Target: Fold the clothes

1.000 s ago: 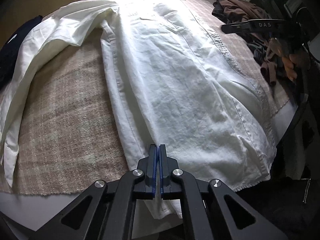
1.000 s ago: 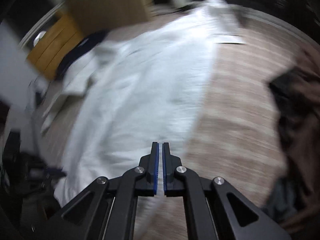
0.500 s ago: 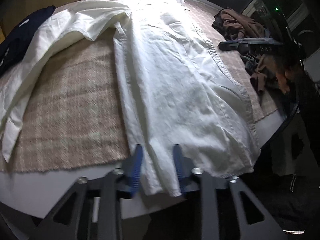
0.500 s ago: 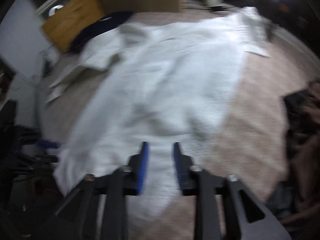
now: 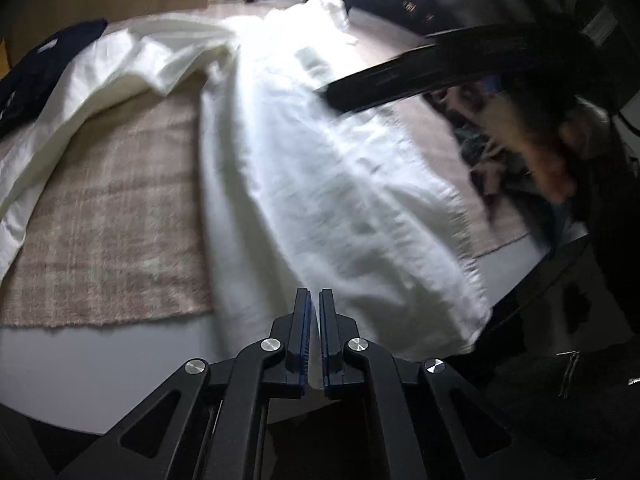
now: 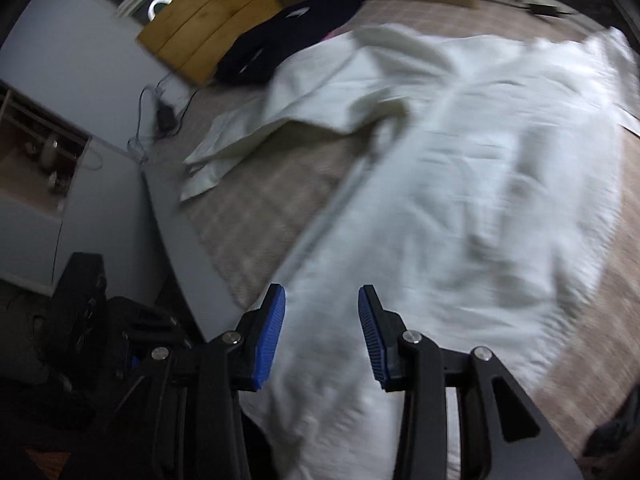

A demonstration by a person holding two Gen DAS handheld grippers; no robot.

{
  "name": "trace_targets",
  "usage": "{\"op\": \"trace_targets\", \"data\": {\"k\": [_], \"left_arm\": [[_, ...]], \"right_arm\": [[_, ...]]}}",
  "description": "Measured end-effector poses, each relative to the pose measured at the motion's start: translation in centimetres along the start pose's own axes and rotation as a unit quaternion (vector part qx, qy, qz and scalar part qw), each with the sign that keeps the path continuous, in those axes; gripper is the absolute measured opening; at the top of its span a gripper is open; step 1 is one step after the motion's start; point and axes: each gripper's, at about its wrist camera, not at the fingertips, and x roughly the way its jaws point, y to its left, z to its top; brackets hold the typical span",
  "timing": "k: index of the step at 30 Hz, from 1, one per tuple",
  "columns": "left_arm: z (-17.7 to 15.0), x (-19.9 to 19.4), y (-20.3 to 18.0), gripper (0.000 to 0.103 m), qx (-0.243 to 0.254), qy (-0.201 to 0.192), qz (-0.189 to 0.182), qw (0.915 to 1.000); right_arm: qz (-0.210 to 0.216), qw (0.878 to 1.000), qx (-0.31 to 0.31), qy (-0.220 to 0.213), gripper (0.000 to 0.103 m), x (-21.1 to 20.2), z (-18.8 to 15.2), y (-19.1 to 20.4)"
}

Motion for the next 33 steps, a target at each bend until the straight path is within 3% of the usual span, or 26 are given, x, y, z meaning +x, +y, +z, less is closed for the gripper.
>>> {"op": "trace_targets", "data": {"k": [5,9,14,18,20,22,23,28,33], "left_arm": [[-0.5,0.1,-0.1,0.003,0.014,0.003,0.034,0.9993],[-1.7,0.9,1.0,0.015,0.000,0.019,0.058,0.9982],[-2.5,1.7,1.3,0.018,0.001,0.017,0.053,0.9984],[-2.7,1.4,1.5,0.010,0.000,0.008,0.038,0.9992],[-2.9,1.0,1.9,0.011,-0.011,0.004,0.025,0.9996],[-3.4,0.4,2.7,0.030,-0.033,0.002,0.010,0.9994],[-3.5,0.4,2.9,0.031,-0.036,0.004,0.010,0.9993],[-3.2,1.0,3.1,0.025,-0.034,0.012,0.032,0.9988],[-3.5,0.5,3.0,0.023,-0.033,0.005,0.010,0.9994]], "right_arm": [[-0.018,0.998,0.000,0.056,0.038,4.4,-0.1,1.2],[-0.023,0.996,0.015,0.080,0.038,5.9,-0.7,1.6],[-0.031,0.994,0.024,0.103,0.038,7.3,-1.2,1.9],[-0.032,0.993,0.025,0.111,0.038,7.4,-1.5,2.4],[-0.031,0.993,0.026,0.111,0.038,7.1,-1.7,2.7],[-0.027,0.993,0.027,0.111,0.038,7.2,-1.9,3.1],[-0.029,0.993,0.027,0.110,0.038,7.3,-2.0,3.3],[-0.030,0.992,0.041,0.112,0.038,7.6,-2.5,3.2],[-0.017,0.992,0.053,0.109,0.038,7.3,-3.3,3.6]]}}
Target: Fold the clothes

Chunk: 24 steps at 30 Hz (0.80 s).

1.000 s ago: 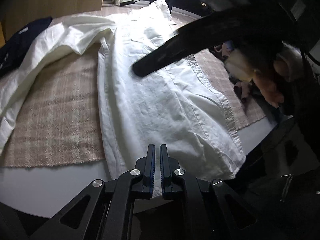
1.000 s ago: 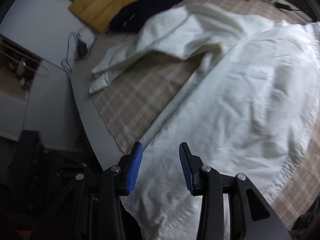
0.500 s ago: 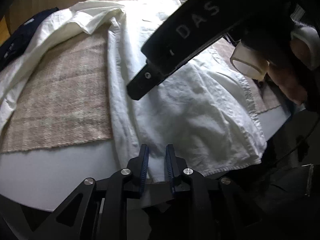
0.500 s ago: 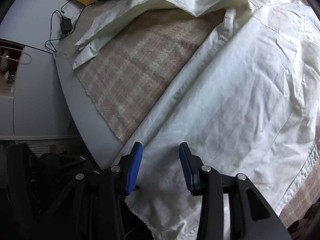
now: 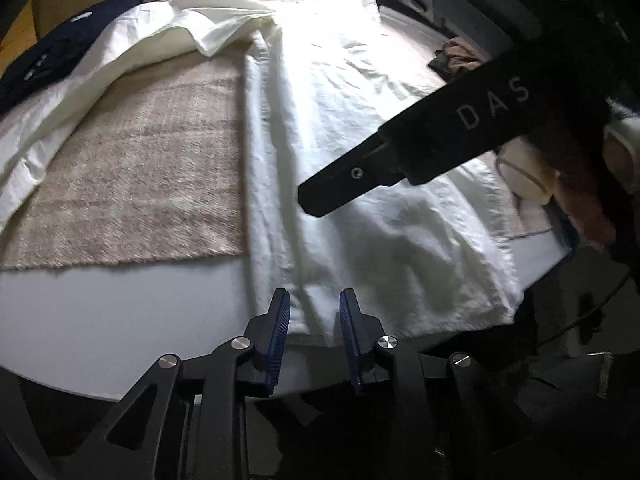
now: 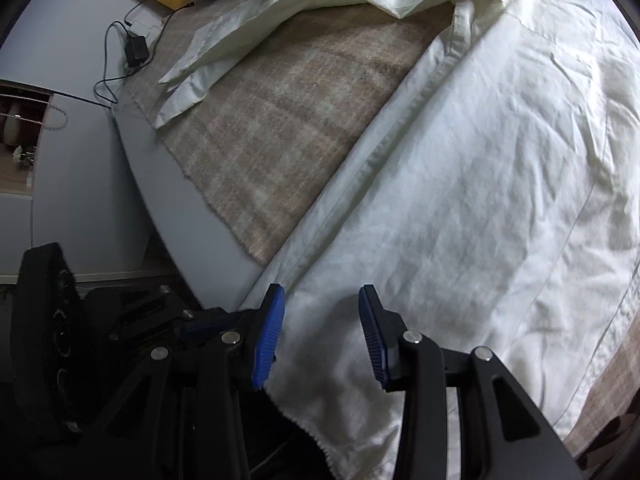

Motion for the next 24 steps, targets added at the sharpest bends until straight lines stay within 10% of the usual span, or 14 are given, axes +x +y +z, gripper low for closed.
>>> {"op": "trace_targets", "data": {"k": [7,15,19,24], "left_arm": [[0.3,0.5,-1.5,0.002,0.032,-0.001,-0.020,0.9993],[0.9,0.4,-1.8,0.003,0.023,-0.020,-0.081,0.9963],[0.3,-0.8,-1.8,0.005,0.032,-0.022,-0.072,0.9966],[-1.4,-4.2,0.8,0.015,0.033,-0.037,-0.008,0.9987]], "right_arm": [[-0.004,1.000,0.009,0.003,0.038,1.1,-0.6,0.6],[-0.022,1.000,-0.021,-0.001,0.043,1.6,-1.2,1.7],[-0.031,0.998,-0.045,-0.016,0.006,1.2,-1.5,1.0],[-0.010,0.998,-0.030,-0.054,0.004,-2.7,-2.3,-1.4]]}}
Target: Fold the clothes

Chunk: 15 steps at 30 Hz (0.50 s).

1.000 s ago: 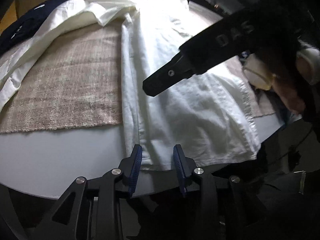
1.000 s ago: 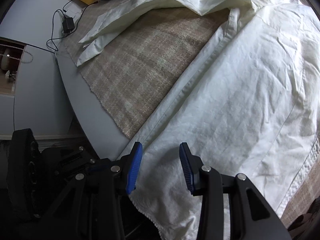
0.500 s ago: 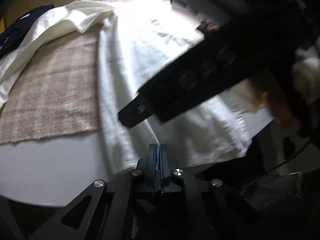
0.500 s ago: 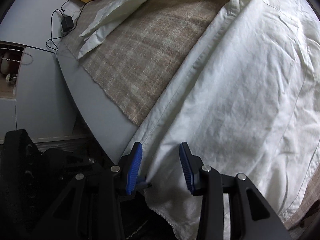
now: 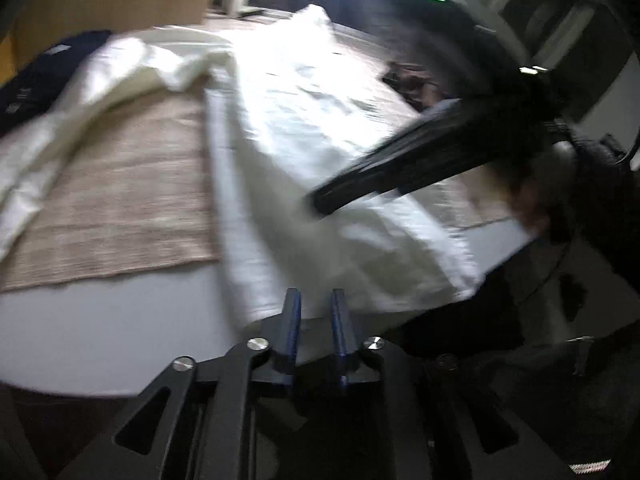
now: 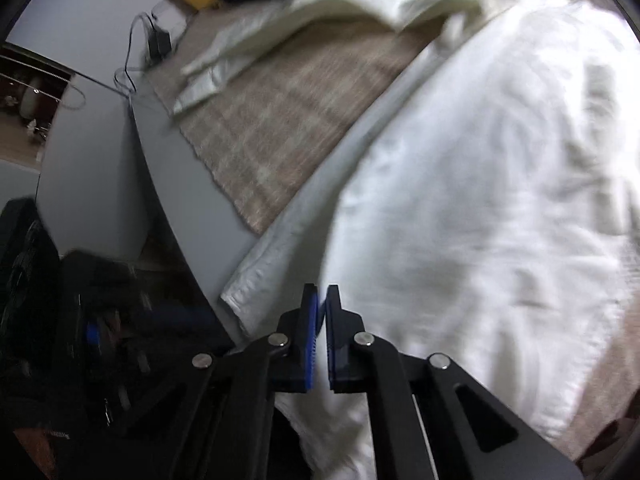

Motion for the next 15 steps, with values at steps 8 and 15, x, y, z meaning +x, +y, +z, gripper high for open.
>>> {"op": "trace_targets", "data": {"k": [8,15], "left_arm": [[-0.2,3.2,2.8,0.026,-0.036,0.040,0.033,0.9980],[0.9,4.1,0.7,0.000,-0.002,0.048,0.019,0.9987]], "right_arm": [[0.021,0.997,0.044,-0.055,0.003,-5.6,-1.4,-3.1],[0.033,0.991,0.075,-0.103,0.003,-9.6,-2.0,-4.2]]}}
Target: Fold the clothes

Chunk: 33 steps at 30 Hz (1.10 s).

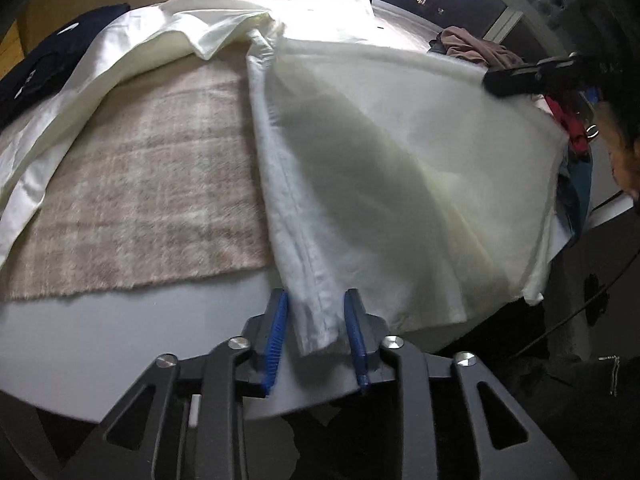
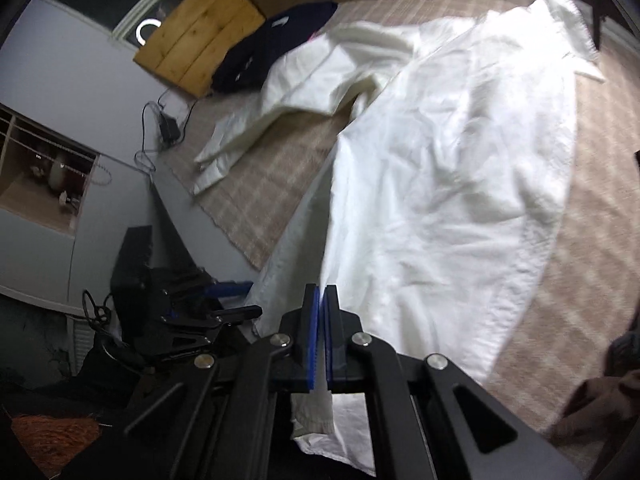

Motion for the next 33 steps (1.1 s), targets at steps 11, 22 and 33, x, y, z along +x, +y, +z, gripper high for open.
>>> {"op": "trace_targets", "data": {"k": [11,22,33], "left_arm": [[-0.6,-3.2,2.1,0.006,-0.013,-0.012,0.026,0.9995],[0.0,-4.8,1.0,0.036,-0.035,-0.033,-0.008,0.9988],[0.4,-0.9,-0.2,0.002,0.003,0.021,0.000,0.9998]], "right_arm": [[0.037,0.998,0.001,-0.055,0.003,-5.3,1.3,0.1],[0.110,0.994,0.014,-0.019,0.003,-1.1,1.1,0.9],[0.135,0.990,0.027,-0.013,0.003,-0.3,0.7,1.1]]}}
